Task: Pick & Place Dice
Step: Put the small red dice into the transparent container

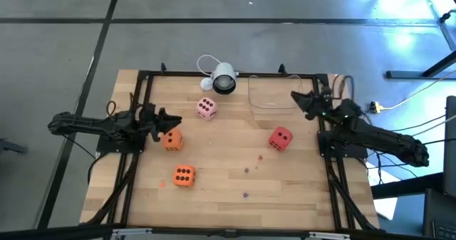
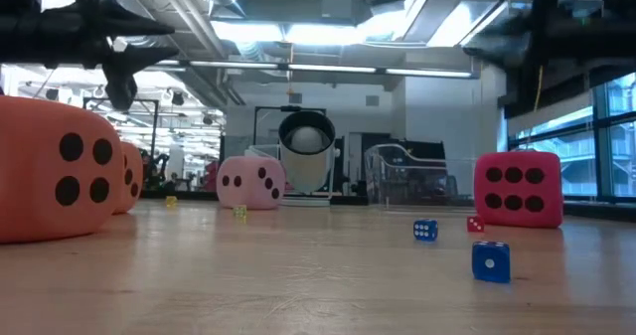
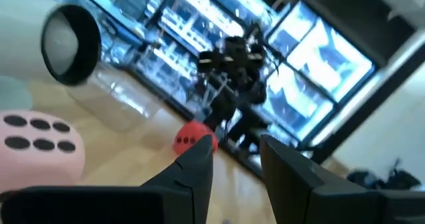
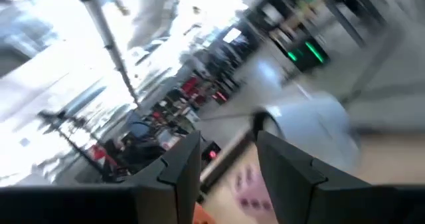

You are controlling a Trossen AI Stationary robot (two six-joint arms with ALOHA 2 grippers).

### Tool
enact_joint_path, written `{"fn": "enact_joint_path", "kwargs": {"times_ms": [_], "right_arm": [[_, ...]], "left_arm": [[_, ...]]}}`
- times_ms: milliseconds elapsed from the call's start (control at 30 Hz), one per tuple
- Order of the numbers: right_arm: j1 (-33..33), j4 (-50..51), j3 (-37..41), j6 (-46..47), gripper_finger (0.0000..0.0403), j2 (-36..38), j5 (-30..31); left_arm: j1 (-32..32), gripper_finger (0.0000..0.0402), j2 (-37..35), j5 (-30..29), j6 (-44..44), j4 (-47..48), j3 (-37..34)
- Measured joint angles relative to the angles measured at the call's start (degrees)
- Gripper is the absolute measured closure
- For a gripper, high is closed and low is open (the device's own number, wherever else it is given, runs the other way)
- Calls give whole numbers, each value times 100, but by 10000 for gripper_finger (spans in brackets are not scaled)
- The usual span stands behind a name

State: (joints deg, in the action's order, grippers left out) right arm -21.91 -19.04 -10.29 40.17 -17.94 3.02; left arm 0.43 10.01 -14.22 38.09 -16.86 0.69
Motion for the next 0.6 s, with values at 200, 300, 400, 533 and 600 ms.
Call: {"fn": "enact_joint_path", "kwargs": {"times_ms": [200, 300, 400, 533, 600], "right_arm": [[42, 1625, -1681, -1639, 252, -606, -794], [163, 2668, -2490, -2364, 252, -1197, -843], [321, 3133, -3008, -2874, 252, -1895, -857], [506, 3231, -3386, -3046, 252, -2711, -1123], [572, 3267, -3449, -3057, 252, -3084, -1150]], "left_arm": [[39, 284, 49, 74, 233, 682, 455], [138, 284, 195, 129, 58, 1397, 919], [275, 284, 449, 88, -275, 2038, 1456], [374, 284, 699, 197, -608, 2902, 2153], [385, 283, 795, 192, -677, 3372, 2428]]}}
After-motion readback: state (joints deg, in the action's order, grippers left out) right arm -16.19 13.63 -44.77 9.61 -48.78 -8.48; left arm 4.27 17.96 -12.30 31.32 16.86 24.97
